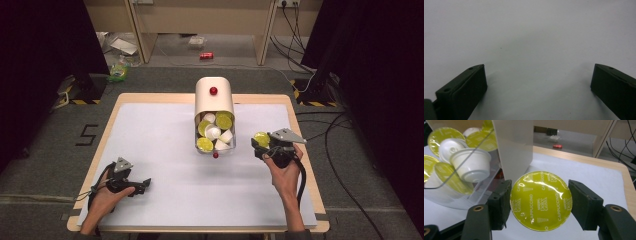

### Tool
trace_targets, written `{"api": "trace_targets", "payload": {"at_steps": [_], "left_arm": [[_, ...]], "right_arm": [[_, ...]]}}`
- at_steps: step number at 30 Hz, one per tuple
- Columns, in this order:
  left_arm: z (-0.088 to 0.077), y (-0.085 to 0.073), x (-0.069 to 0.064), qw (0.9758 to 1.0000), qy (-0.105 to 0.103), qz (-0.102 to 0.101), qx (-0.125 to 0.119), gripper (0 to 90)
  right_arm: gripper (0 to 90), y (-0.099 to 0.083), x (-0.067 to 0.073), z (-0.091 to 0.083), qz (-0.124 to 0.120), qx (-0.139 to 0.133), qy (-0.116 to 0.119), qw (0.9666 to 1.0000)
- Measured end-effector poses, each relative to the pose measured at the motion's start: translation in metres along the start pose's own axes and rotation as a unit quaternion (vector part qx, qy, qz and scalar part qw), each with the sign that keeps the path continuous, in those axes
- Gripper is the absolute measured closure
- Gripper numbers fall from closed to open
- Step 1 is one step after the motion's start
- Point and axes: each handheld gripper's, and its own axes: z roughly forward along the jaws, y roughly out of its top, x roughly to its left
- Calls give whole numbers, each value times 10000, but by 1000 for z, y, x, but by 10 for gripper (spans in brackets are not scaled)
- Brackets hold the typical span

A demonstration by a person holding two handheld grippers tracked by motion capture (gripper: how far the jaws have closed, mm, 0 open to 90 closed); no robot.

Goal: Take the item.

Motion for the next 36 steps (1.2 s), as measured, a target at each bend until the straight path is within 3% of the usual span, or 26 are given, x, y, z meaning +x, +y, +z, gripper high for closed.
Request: {"api": "trace_targets", "payload": {"at_steps": [36], "left_arm": [[0, 0, 0, 10000, 0, 0, 3, 0]], "right_arm": [[384, -33, -24, 25, 301, 376, -336, 9983]]}}
